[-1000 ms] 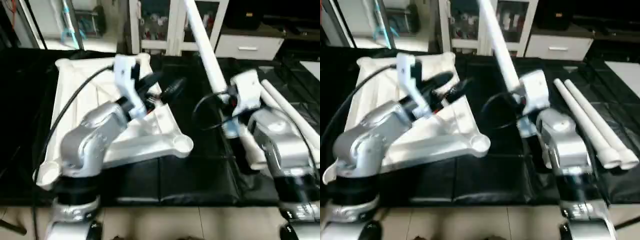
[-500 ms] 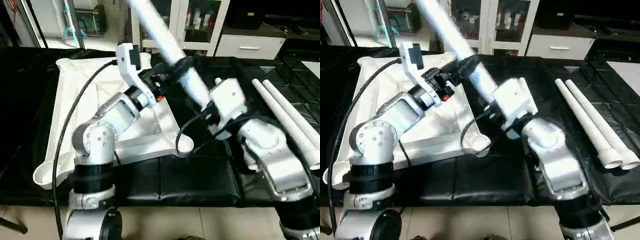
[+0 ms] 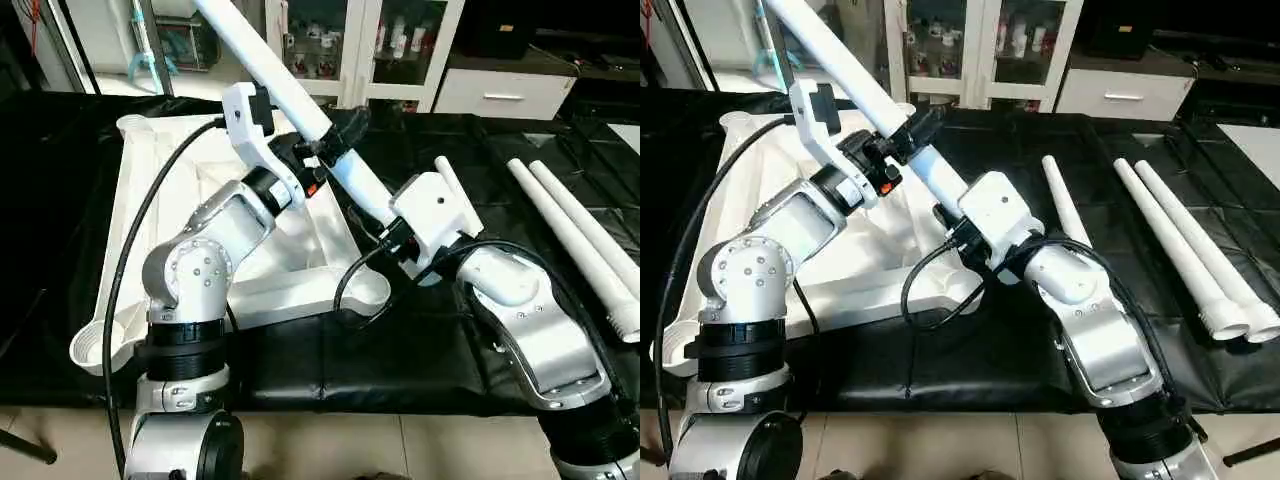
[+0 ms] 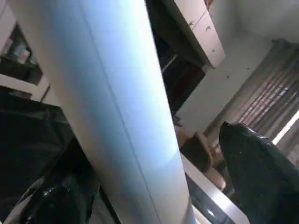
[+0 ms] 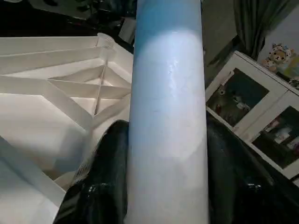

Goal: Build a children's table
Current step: Pick table leg

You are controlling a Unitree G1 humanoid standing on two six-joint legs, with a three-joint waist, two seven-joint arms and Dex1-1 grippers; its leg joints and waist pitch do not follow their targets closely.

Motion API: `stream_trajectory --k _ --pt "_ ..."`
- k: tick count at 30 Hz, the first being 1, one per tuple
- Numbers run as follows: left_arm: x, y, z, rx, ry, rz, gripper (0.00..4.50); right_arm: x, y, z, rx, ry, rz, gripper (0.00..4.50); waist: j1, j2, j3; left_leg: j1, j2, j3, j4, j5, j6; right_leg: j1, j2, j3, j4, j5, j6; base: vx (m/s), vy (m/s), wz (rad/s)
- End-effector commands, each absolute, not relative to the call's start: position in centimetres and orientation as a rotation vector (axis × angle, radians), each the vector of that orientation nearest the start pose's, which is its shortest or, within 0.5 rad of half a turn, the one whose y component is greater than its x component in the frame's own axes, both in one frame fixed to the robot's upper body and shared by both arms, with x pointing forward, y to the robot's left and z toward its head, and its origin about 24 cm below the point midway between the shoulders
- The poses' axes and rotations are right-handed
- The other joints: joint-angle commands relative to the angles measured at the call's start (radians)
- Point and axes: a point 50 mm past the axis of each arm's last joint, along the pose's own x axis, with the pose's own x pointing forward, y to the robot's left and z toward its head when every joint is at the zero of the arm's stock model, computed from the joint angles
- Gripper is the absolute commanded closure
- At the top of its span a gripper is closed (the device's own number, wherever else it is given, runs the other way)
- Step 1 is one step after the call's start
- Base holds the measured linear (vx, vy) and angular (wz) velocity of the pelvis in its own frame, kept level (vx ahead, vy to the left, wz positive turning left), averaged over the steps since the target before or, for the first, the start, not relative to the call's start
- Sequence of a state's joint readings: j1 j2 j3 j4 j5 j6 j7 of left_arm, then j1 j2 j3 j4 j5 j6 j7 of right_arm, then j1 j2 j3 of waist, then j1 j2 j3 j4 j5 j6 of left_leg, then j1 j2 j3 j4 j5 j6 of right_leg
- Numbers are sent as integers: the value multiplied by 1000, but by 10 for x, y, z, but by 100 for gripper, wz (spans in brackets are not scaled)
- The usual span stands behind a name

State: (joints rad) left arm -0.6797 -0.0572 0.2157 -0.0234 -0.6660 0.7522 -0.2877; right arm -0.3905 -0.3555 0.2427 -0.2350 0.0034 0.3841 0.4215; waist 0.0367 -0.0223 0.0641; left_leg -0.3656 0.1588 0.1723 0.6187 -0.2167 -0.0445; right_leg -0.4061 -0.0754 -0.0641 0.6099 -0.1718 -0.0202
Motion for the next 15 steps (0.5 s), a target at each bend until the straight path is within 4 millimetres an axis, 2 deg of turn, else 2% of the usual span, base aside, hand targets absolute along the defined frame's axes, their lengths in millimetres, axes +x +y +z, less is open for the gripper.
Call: stream_trajectory --k 1,2,3,4,7,8,9,14,15 --pt "324 74 197 -691 -2 -786 83 293 -108 148 -455 -125 654 270 4 7 -71 5 62 -23 -72 -95 46 63 -67 53 -61 -113 -228 0 0 0" --pt "324 74 198 -721 5 -791 87 293 -107 148 -461 -128 658 270 4 9 -72 4 62 -23 -71 -95 46 63 -67 52 -61 -108 -231 0 0 0" --pt "323 74 198 -736 11 -795 110 293 -106 148 -465 -130 663 270 4 8 -72 5 63 -23 -72 -96 45 63 -67 52 -61 -104 -236 0 0 0" --pt "323 73 198 -741 18 -807 119 293 -106 148 -468 -132 665 270 4 4 -72 5 62 -22 -72 -98 49 63 -66 52 -61 -108 -233 0 0 0" --pt "322 72 196 -737 38 -823 136 293 -106 149 -471 -135 661 270 4 6 -71 5 62 -23 -71 -97 51 63 -66 52 -63 -122 -223 0 0 0" --pt "321 70 193 -720 57 -831 148 294 -106 149 -471 -137 657 270 3 17 -71 6 62 -23 -71 -95 49 61 -64 52 -62 -113 -223 0 0 0" --pt "320 69 190 -711 74 -831 159 295 -106 150 -472 -139 653 270 1 12 -71 5 61 -23 -72 -98 48 61 -63 52 -64 -112 -222 0 0 0" --pt "320 66 189 -709 106 -832 192 296 -107 152 -476 -145 650 270 3 13 -72 6 62 -24 -71 -98 48 64 -65 51 -61 -102 -228 0 0 0" --pt "321 66 189 -695 105 -825 213 296 -107 152 -480 -146 651 270 3 13 -72 6 62 -24 -71 -98 48 64 -64 52 -62 -103 -228 0 0 0"
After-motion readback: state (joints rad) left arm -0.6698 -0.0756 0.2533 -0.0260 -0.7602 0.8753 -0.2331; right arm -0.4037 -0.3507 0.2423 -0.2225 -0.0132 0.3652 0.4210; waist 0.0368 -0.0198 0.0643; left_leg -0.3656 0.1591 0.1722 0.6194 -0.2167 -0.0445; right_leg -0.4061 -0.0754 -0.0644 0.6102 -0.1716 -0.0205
